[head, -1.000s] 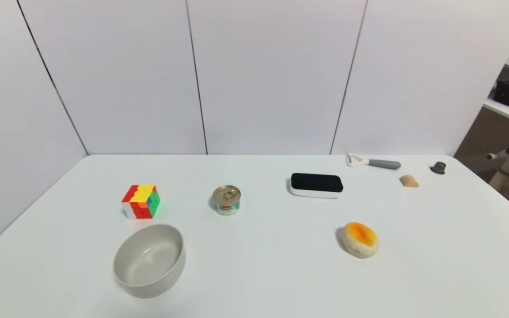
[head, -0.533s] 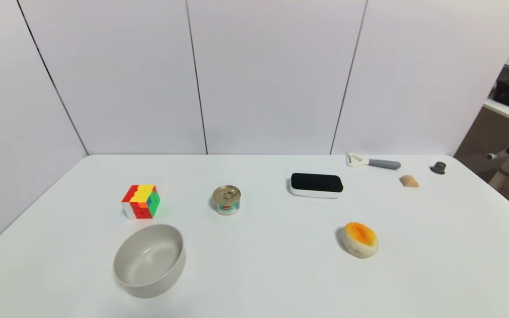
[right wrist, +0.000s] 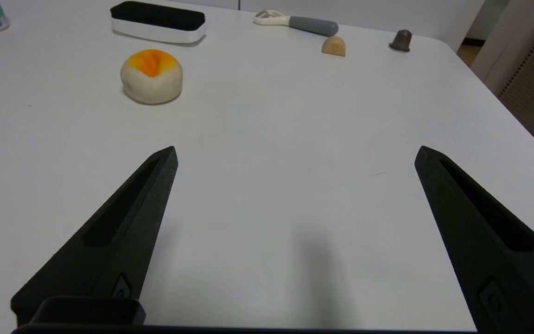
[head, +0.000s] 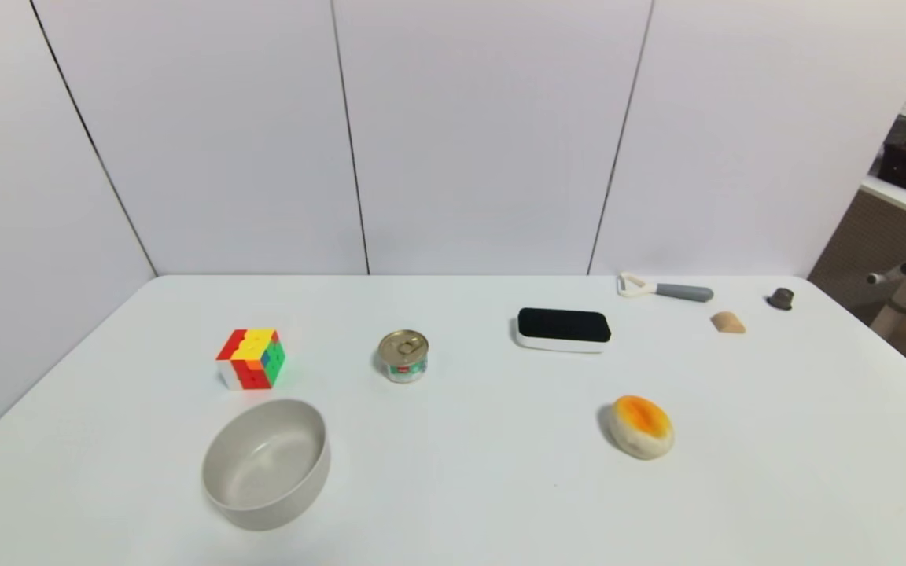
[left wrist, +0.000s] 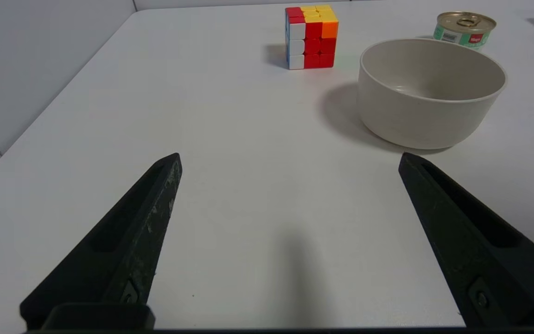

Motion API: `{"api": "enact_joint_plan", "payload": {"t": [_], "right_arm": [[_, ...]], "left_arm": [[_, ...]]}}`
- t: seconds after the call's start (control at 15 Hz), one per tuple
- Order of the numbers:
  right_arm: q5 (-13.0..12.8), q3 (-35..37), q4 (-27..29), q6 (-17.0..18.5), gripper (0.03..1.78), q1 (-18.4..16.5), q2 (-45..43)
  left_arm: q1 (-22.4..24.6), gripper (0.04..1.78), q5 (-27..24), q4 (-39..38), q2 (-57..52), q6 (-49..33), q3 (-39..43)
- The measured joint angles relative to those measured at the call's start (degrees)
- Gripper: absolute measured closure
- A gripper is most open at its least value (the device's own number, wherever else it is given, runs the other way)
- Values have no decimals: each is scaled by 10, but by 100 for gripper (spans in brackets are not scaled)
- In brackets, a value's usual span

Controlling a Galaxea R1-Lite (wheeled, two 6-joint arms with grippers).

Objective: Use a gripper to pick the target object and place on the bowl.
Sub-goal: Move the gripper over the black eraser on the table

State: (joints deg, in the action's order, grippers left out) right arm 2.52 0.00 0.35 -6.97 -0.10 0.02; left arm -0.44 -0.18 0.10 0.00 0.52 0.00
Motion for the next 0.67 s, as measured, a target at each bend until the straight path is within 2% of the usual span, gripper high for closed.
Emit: {"api": "enact_joint_plan", "payload": {"t": [0.13, 0.27, 0.4, 0.67], "right_arm": [[0, 0, 0, 0, 4, 0, 0], [0, 0, 0, 0, 4, 0, 0], [0, 0, 0, 0, 4, 0, 0], [0, 0, 0, 0, 4, 0, 0]], "left_arm": [[0, 13, 0, 1, 5, 2, -2], [2, 13, -2, 16, 35, 12, -43], [2, 13, -2, 59, 96, 36, -129], [-6, 13, -15, 174, 300, 121, -359]]}}
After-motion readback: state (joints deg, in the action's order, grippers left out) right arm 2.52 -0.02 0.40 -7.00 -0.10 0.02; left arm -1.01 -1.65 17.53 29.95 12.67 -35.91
